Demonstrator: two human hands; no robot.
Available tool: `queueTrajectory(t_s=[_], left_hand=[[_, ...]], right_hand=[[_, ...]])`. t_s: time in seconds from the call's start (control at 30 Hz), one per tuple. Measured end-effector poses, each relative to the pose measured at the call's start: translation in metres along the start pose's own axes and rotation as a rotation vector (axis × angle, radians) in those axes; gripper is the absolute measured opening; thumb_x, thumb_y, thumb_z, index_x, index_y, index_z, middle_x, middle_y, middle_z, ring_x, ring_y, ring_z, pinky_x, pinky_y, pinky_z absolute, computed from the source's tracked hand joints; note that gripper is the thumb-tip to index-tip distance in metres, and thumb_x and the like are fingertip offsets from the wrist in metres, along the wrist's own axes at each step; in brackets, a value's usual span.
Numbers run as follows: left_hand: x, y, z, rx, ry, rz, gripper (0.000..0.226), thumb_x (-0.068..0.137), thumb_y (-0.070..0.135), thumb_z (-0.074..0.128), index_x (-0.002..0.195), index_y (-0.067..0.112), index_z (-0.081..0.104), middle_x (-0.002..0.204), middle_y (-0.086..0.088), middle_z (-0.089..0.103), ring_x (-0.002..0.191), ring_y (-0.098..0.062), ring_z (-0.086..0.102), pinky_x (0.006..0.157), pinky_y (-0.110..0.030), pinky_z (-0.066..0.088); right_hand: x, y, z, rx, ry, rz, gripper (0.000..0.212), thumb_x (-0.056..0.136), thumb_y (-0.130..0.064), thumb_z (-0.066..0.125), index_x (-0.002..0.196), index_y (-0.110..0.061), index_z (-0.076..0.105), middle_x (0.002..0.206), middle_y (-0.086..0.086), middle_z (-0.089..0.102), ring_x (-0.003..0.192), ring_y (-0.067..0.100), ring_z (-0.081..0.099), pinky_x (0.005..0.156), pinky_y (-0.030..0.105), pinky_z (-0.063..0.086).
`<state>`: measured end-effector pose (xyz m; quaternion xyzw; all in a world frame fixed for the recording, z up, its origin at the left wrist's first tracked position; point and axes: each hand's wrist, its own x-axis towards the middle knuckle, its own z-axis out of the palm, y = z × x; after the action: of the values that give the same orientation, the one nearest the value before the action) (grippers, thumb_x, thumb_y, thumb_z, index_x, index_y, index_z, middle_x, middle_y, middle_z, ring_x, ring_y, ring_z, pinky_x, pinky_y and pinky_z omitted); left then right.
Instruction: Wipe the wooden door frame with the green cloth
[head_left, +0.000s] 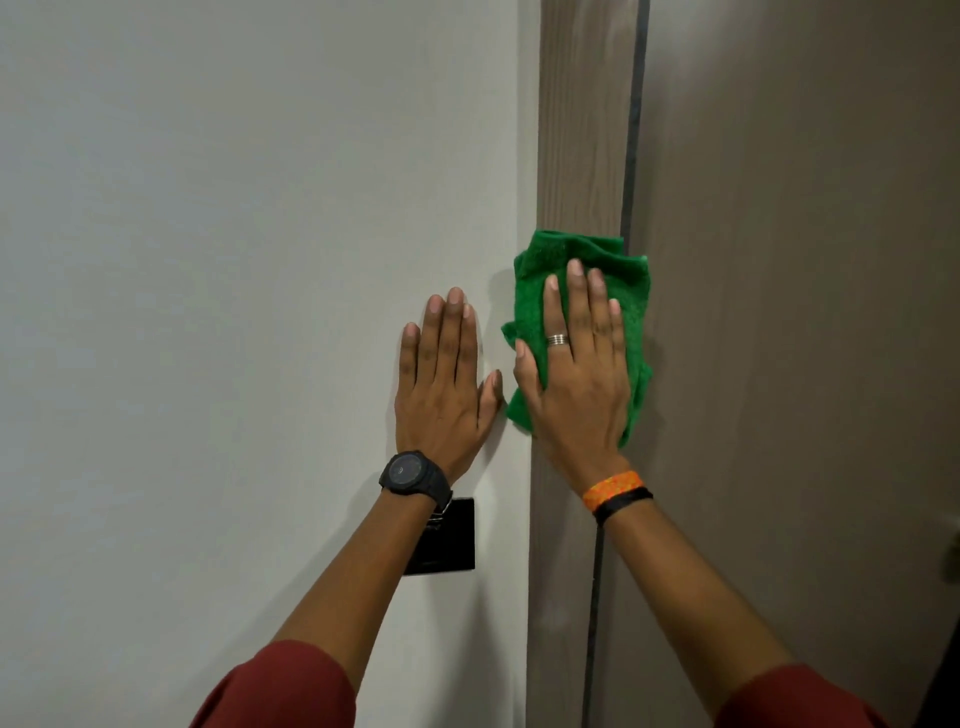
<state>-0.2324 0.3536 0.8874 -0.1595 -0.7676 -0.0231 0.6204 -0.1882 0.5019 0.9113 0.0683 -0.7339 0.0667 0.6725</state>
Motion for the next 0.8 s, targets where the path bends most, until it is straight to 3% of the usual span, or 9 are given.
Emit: queueTrajectory(t_s=[0.2,0.47,0.6,0.8], left_hand=[[0.001,0.0,0.003,-0.002,0.013,0.001,0.072,0.105,0.036,0.034,0.162,0.002,0.005,0.171,-0.015,-0.001,0.159,-0.03,-0.001,0.13,-0.047,0.0],[-0.033,0.01,0.008,-0.054,-0.002,-0.036,0.069,0.104,0.032,0.03,0.161,0.003,0.008,0.171,-0.014,0.006,0.159,-0.028,-0.002,0.13,-0.047,-0.001],[-0.042,0.011,0.011,-0.041,-0.007,-0.016,0.068,0.104,0.032,0.031,0.162,0.003,0.009,0.171,-0.012,0.002,0.159,-0.028,-0.002,0.13,-0.047,-0.001],[-0.044,0.01,0.014,-0.038,0.002,-0.007,0.067,0.106,0.032,0.029,0.161,0.003,0.006,0.171,-0.011,0.001,0.159,-0.027,-0.004,0.13,-0.047,-0.002]], right_hand=[[0.036,0.001,0.003,-0.015,0.023,0.012,0.062,0.109,-0.036,0.047,0.161,-0.005,0.032,0.169,0.017,0.029,0.159,0.032,0.024,0.132,0.045,0.02],[-0.095,-0.004,0.005,-0.033,-0.14,0.051,0.061,0.113,-0.042,0.036,0.162,-0.007,0.027,0.172,0.014,0.018,0.163,0.025,0.007,0.134,0.041,0.006],[-0.073,-0.002,0.009,-0.083,-0.089,0.055,0.06,0.115,-0.045,0.028,0.161,-0.006,0.029,0.17,0.016,0.023,0.161,0.027,0.013,0.134,0.041,0.008],[-0.035,-0.002,0.019,-0.042,0.005,0.086,0.059,0.114,-0.043,0.033,0.161,-0.007,0.031,0.171,0.014,0.024,0.161,0.028,0.016,0.134,0.041,0.011]])
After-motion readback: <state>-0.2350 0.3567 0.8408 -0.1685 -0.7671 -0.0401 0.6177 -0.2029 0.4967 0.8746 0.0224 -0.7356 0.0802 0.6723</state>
